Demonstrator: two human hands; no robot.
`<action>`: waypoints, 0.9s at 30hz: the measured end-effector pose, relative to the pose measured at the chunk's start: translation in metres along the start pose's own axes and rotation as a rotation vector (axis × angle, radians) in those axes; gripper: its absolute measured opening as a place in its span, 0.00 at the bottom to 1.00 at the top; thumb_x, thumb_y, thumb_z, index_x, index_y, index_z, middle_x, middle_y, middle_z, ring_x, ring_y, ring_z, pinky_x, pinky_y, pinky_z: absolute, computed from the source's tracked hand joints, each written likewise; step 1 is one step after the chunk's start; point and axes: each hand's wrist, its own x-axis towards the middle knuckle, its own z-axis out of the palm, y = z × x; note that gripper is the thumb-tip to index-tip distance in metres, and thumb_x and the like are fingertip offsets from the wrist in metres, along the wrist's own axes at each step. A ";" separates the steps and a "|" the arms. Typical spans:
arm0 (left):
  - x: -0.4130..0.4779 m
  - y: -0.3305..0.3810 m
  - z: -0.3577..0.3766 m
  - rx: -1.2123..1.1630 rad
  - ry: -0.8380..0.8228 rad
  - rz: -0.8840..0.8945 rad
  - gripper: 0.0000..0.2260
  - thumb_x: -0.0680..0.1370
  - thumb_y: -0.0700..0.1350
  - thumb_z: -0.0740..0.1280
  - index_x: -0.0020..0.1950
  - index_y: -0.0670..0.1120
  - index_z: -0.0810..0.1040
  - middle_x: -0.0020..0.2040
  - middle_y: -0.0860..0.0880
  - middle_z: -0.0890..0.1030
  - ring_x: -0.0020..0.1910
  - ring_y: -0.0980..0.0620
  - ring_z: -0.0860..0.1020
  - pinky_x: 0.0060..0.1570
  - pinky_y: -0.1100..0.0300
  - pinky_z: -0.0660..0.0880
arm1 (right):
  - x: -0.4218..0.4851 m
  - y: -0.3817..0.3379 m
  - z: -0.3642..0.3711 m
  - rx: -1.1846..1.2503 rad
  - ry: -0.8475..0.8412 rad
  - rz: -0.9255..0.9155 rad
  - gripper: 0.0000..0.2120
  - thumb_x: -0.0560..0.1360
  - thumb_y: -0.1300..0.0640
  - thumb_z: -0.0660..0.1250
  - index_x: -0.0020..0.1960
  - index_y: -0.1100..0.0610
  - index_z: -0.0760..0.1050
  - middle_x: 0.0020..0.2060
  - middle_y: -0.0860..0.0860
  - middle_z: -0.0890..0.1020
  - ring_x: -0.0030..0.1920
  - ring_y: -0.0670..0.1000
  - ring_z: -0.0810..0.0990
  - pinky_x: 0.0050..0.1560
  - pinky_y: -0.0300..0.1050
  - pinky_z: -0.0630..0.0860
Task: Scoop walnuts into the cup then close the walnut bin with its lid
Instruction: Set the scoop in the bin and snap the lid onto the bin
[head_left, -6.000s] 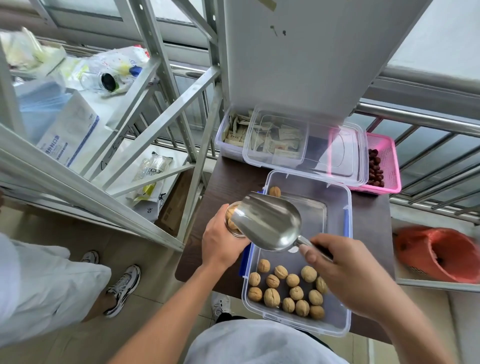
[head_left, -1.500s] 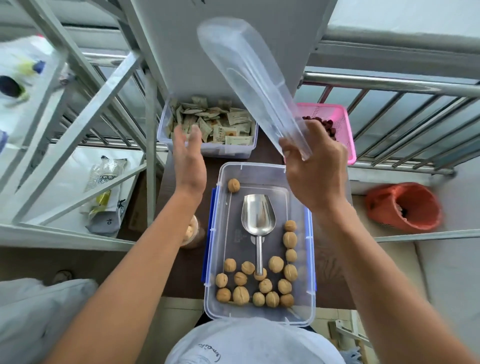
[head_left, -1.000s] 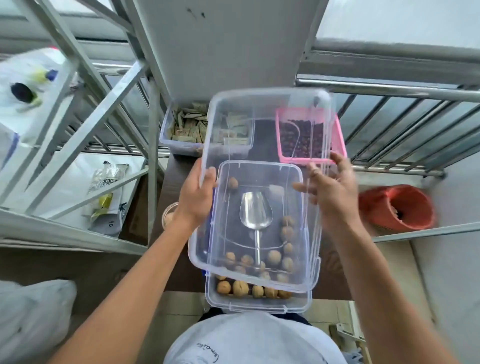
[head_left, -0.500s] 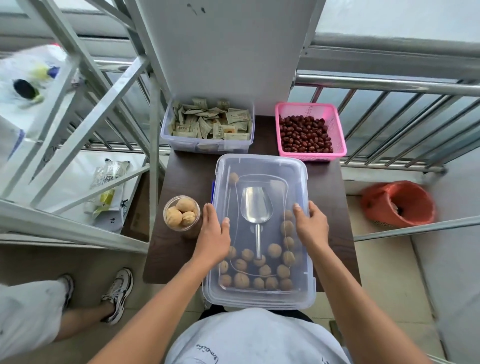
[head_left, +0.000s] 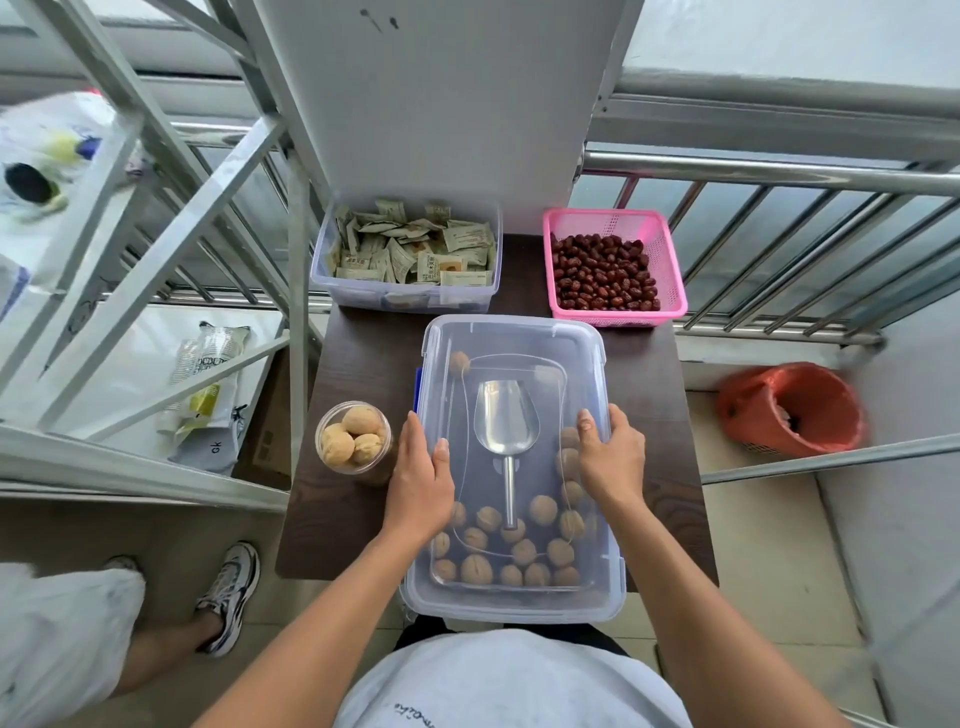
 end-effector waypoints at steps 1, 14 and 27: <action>0.000 0.000 0.000 0.001 0.004 0.000 0.29 0.88 0.50 0.52 0.85 0.42 0.44 0.86 0.46 0.48 0.85 0.50 0.47 0.78 0.62 0.45 | 0.002 0.001 0.001 -0.015 -0.014 -0.005 0.29 0.80 0.41 0.59 0.75 0.56 0.65 0.68 0.59 0.72 0.66 0.60 0.73 0.66 0.52 0.68; -0.003 -0.002 -0.001 -0.009 0.100 -0.173 0.28 0.83 0.63 0.57 0.76 0.46 0.68 0.72 0.43 0.77 0.69 0.41 0.76 0.66 0.44 0.74 | 0.010 0.011 -0.006 -0.014 0.012 0.146 0.51 0.63 0.23 0.61 0.71 0.60 0.66 0.65 0.59 0.76 0.66 0.62 0.73 0.66 0.62 0.71; -0.012 0.009 -0.001 0.035 0.272 -0.117 0.35 0.82 0.59 0.65 0.83 0.42 0.59 0.81 0.42 0.65 0.80 0.41 0.63 0.77 0.46 0.62 | -0.008 0.012 -0.007 -0.006 0.031 -0.044 0.26 0.78 0.42 0.65 0.69 0.57 0.70 0.59 0.56 0.81 0.59 0.59 0.79 0.57 0.52 0.73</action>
